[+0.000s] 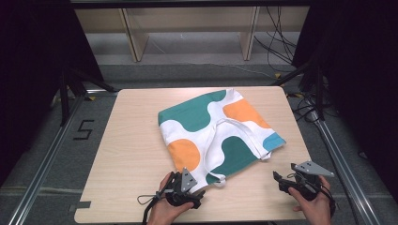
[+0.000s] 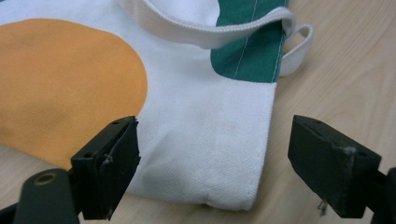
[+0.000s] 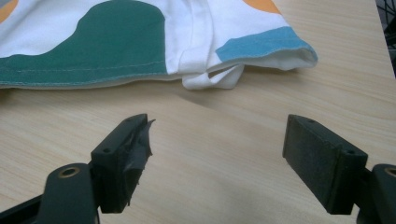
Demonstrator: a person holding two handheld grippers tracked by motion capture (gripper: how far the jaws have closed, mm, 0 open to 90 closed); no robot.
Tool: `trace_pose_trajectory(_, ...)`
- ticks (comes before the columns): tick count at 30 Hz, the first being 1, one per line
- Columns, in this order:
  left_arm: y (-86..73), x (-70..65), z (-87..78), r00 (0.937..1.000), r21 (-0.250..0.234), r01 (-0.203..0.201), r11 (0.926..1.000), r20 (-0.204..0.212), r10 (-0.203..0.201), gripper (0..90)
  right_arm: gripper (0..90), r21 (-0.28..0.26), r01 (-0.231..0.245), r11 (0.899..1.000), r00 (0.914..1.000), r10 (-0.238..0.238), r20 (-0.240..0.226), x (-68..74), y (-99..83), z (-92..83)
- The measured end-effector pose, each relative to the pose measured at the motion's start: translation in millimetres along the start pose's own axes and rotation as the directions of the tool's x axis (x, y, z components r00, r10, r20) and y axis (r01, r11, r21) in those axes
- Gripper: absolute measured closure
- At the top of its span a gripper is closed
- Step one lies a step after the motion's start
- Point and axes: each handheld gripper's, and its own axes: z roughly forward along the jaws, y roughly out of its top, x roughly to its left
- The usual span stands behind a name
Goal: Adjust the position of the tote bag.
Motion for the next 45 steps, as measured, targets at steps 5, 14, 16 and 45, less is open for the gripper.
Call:
trace_pose_trajectory(5,0.5,-1.9,6.1,0.9997,0.013,-0.001,0.9999,-0.026,0.001,19.1,24.1,0.006,0.008,1.0,1.0,-0.008,-0.001,0.0,0.3,-0.8)
trace_pose_trajectory(14,0.9,1.9,3.0,1.0,-0.057,-0.005,0.9984,0.008,0.006,47.6,24.0,0.004,0.009,1.0,0.9999,-0.009,-0.006,0.9,-0.2,0.5)
trace_pose_trajectory(16,2.2,5.4,-2.3,0.9994,-0.068,-0.034,0.9971,0.001,0.034,56.3,24.0,0.003,0.01,1.0,0.9999,-0.01,-0.006,0.8,0.0,0.6)
trace_pose_trajectory(45,-6.2,40.3,-19.2,0.9885,-0.067,0.148,0.9867,0.044,-0.145,58.1,23.8,0.013,0.019,1.0,0.9997,-0.018,-0.017,0.8,-0.6,1.7)
